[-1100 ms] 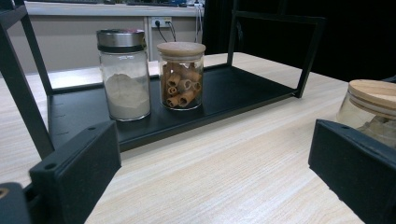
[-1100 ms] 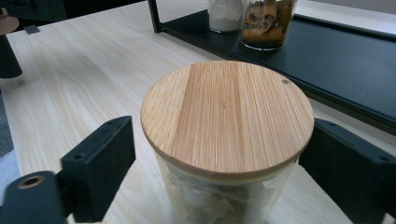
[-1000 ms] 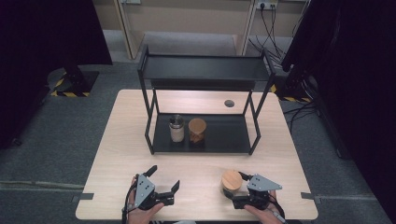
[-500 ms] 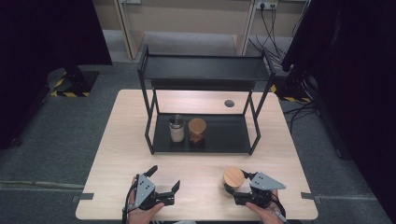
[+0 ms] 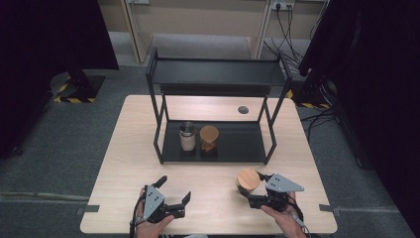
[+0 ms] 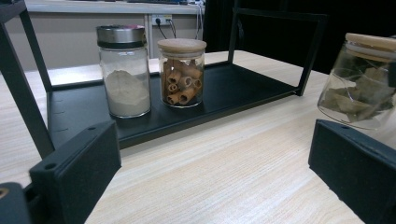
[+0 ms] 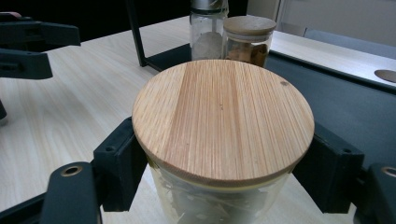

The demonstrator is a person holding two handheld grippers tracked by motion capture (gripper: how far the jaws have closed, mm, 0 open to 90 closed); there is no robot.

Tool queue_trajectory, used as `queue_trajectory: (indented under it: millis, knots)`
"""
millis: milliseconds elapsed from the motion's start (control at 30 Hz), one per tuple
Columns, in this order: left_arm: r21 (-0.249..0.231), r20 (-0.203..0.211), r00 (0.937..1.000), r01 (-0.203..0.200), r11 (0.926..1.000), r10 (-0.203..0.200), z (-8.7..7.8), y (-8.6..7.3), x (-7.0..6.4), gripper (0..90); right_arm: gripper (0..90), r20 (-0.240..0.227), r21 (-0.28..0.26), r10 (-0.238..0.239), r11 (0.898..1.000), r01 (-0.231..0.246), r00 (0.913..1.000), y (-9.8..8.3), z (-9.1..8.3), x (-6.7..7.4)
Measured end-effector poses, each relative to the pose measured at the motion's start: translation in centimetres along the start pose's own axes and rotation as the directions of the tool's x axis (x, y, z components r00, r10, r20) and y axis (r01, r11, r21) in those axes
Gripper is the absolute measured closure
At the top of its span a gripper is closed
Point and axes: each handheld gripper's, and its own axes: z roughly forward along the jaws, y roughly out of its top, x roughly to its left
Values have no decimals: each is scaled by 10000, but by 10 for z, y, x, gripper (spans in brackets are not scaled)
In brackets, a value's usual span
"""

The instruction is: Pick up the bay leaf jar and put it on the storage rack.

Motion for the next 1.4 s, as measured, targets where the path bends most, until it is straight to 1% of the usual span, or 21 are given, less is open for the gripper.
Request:
queue_trajectory:
  millis: [500,667,833,1167,1400]
  knots:
    - [-16,-30,10000,-10,10000,10,0,0,0,13,252,79,34,155,9999,-156,9998,23,13,-13]
    - [-14,-34,10000,2,10000,-2,0,0,0,13,252,187,-65,85,9999,-84,9998,32,15,-17]
    - [-38,-45,10000,-16,10000,16,-1,0,0,13,252,225,-37,70,10000,-69,9997,40,20,-21]
    - [-56,-48,10000,0,10000,0,-1,0,1,13,252,363,119,204,9997,-209,9991,55,38,-29]
    - [-61,-50,10000,8,10000,-8,-1,0,1,13,252,668,267,367,9989,-385,9971,60,53,-36]
